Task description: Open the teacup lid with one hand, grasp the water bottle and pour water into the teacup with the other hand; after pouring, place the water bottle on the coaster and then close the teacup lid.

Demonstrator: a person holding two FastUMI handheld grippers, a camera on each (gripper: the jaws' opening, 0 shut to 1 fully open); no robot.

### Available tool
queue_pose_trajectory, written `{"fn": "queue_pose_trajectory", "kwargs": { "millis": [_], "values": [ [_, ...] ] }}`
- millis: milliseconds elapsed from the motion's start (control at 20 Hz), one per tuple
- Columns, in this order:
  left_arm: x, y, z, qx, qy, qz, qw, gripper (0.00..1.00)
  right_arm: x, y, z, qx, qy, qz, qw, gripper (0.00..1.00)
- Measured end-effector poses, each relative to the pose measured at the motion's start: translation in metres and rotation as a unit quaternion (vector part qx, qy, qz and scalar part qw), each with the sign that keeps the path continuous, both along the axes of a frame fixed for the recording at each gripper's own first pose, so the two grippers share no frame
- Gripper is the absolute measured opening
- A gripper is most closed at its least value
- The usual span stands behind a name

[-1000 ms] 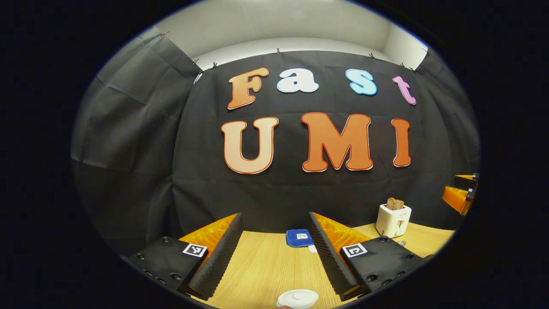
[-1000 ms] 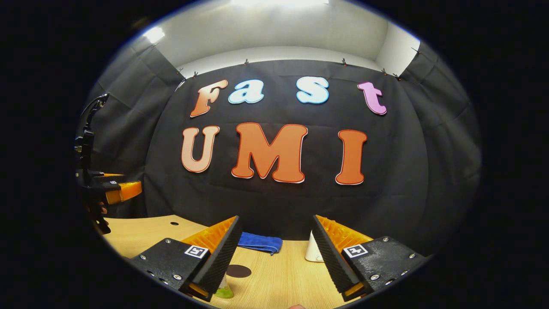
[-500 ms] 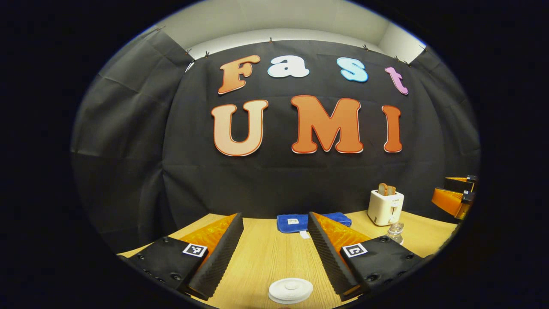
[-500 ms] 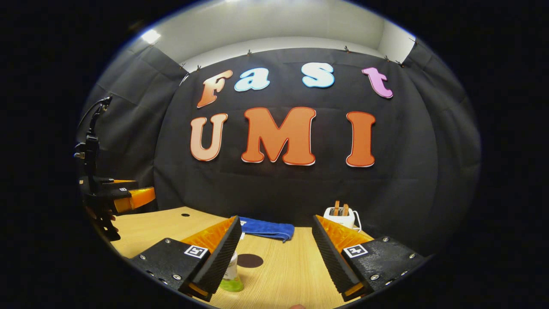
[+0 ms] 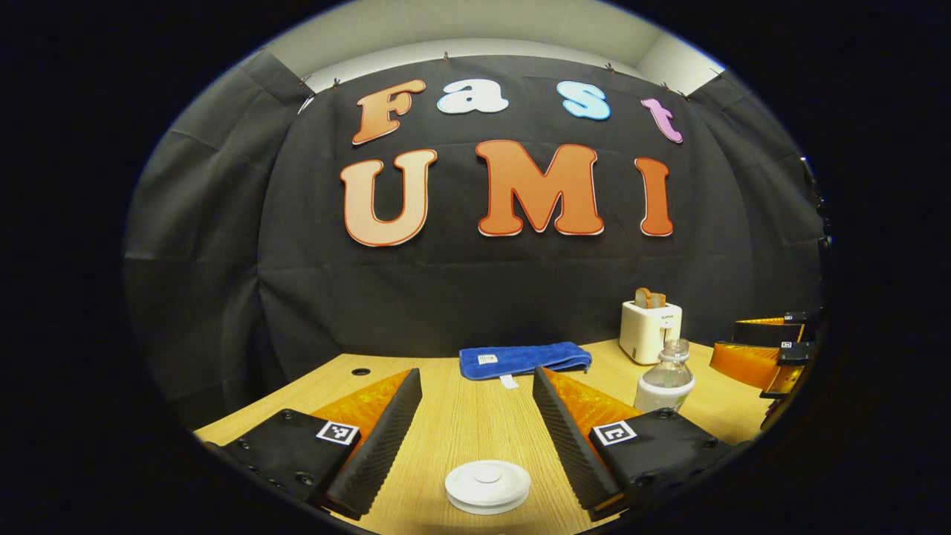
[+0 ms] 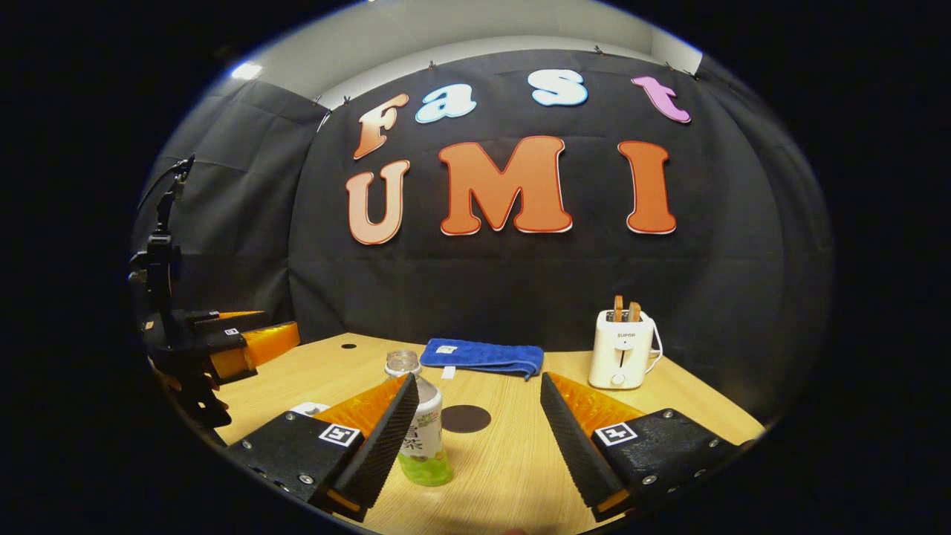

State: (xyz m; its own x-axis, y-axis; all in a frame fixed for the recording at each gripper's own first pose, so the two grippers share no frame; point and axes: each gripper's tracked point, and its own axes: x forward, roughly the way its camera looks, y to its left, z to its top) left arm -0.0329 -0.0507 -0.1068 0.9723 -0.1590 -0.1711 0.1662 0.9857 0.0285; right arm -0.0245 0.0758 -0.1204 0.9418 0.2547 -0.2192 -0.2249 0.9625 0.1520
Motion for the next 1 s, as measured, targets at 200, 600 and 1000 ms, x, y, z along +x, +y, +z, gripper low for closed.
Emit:
{"fn": "queue_pose_trajectory", "kwargs": {
  "millis": [200,600,1000],
  "values": [
    [-0.006,0.002,-0.037,-0.015,0.043,-0.006,0.999,0.99,-0.006,0.006,-0.007,0.002,-0.002,0.013,1.000,0.99],
    [-0.014,0.007,-0.094,0.001,0.105,-0.020,0.994,0.99,-0.010,0.011,-0.027,-0.015,0.009,0.023,1.000,0.99],
    [-0.010,-0.002,-0.125,0.056,0.124,-0.040,0.990,0.77,-0.011,0.012,-0.035,-0.031,0.014,0.034,0.999,0.99]
  ]
}}
